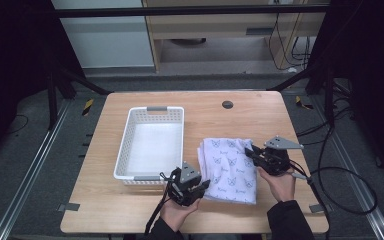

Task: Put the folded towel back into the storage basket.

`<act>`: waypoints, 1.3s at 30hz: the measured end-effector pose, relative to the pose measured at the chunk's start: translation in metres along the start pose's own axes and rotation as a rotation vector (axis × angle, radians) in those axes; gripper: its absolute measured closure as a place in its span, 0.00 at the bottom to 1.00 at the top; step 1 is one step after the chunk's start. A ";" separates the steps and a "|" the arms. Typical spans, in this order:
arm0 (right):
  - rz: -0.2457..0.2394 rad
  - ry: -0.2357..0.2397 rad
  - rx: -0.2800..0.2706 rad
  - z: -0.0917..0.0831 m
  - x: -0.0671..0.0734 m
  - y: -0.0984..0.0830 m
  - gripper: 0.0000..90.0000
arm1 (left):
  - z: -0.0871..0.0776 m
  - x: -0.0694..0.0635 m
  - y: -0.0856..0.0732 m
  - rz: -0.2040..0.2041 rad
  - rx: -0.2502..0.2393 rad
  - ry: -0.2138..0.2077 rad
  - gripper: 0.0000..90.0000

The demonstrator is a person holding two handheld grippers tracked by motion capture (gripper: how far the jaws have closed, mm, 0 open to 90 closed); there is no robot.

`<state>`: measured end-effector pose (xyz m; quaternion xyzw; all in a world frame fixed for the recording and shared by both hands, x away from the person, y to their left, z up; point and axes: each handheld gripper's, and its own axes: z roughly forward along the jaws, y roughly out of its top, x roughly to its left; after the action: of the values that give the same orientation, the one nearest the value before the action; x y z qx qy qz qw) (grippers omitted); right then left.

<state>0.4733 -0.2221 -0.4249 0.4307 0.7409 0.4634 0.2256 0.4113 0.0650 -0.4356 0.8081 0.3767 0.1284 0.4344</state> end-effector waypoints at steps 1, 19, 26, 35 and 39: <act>-0.002 -0.001 -0.008 -0.001 0.001 0.001 0.83 | -0.001 0.000 0.001 0.001 -0.004 0.001 0.81; -0.030 0.013 -0.077 -0.011 0.017 0.027 0.83 | -0.030 0.011 0.015 0.016 -0.049 0.017 0.81; -0.038 0.026 -0.134 -0.016 0.028 0.046 0.84 | -0.048 0.022 0.024 0.018 -0.082 0.029 0.81; -0.061 0.025 -0.166 -0.015 0.041 0.070 0.84 | -0.070 0.033 0.035 0.024 -0.125 0.055 0.81; -0.073 0.025 -0.170 -0.013 0.047 0.080 0.84 | -0.078 0.039 0.038 0.020 -0.145 0.062 0.81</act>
<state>0.4728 -0.1730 -0.3456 0.3769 0.7168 0.5215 0.2686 0.4152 0.1272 -0.3642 0.7738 0.3717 0.1847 0.4786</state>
